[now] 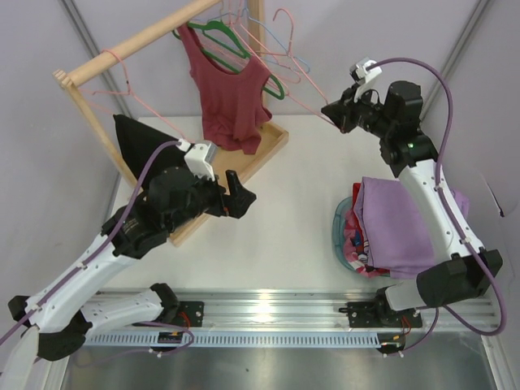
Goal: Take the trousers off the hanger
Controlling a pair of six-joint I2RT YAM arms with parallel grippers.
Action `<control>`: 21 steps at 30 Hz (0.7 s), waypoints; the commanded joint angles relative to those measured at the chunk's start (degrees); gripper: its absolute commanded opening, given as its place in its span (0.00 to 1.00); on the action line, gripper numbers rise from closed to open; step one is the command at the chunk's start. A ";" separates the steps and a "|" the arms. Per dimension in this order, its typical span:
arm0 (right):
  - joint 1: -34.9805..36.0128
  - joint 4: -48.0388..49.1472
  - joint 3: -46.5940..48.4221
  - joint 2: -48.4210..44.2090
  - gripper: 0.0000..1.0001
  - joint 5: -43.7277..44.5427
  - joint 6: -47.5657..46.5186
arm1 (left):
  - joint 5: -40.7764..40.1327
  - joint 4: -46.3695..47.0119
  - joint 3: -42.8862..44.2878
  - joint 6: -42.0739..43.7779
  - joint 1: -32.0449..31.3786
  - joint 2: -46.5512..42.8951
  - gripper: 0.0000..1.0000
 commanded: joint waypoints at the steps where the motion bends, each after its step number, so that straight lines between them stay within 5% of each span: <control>1: -0.10 5.78 4.52 2.56 0.00 -1.71 0.18 | 0.13 0.11 0.98 1.49 0.15 0.62 1.00; 21: 0.34 13.16 16.38 16.27 0.00 -9.46 2.90 | -0.13 0.29 1.24 0.08 0.23 3.70 0.99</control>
